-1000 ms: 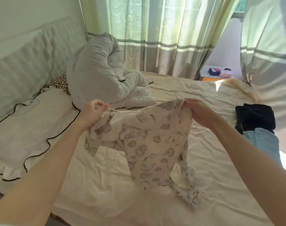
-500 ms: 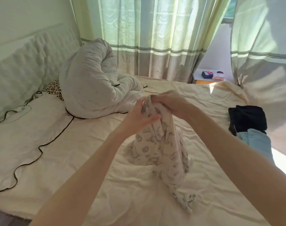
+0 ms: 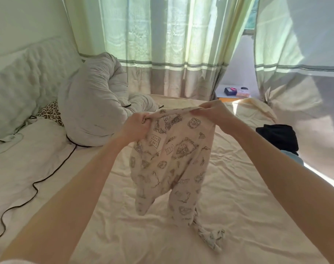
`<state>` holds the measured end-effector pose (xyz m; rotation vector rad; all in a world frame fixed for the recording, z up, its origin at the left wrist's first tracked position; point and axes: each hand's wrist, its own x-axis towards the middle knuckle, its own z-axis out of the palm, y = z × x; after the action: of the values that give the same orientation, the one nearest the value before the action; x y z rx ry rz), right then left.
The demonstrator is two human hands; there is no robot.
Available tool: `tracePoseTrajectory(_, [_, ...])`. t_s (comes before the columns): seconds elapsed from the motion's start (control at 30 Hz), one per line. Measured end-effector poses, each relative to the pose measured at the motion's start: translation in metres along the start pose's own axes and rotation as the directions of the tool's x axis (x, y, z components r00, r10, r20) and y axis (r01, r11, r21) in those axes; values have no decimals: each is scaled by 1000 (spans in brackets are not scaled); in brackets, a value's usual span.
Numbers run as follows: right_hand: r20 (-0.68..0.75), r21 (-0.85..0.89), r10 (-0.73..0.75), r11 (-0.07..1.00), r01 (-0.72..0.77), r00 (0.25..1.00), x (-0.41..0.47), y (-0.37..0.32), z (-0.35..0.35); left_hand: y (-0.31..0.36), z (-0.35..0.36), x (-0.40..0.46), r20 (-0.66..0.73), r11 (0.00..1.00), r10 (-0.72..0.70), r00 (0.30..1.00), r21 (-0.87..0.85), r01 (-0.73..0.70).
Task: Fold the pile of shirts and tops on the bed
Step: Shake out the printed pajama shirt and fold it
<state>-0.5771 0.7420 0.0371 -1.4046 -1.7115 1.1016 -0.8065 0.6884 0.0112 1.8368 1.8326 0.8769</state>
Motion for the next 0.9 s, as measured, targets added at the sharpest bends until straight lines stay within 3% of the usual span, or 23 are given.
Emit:
tracePoseTrajectory(0.23, [97, -121, -33, 992, 44, 995, 3, 6, 2, -5, -25, 6, -108, 999, -9, 994, -40, 5])
tracePoseTrajectory(0.33, [16, -81, -58, 995, 59, 998, 8, 7, 5, -2, -29, 1, -87, 988, -90, 992, -133, 78])
tracePoseTrajectory(0.43, [-85, -12, -55, 998, 54, 995, 15, 9, 8, 4, -30, 2, -13, 929, -166, 986, -337, 152])
tracePoseTrajectory(0.57, [-80, -24, -90, 996, 89, 993, 17, 9, 9, 22, -36, 6, -18, 883, -161, 987, -449, 136])
tracePoseTrajectory(0.77, [-94, -66, -116, 992, 110, 989, 18, 1, 3, 23, -35, 18, -178, 922, -121, 977, -385, 44])
tracePoseTrajectory(0.9, [-13, -56, -77, 995, 77, 997, 33, -11, 11, 9, -31, 13, -259, 996, 8, 966, -81, -31])
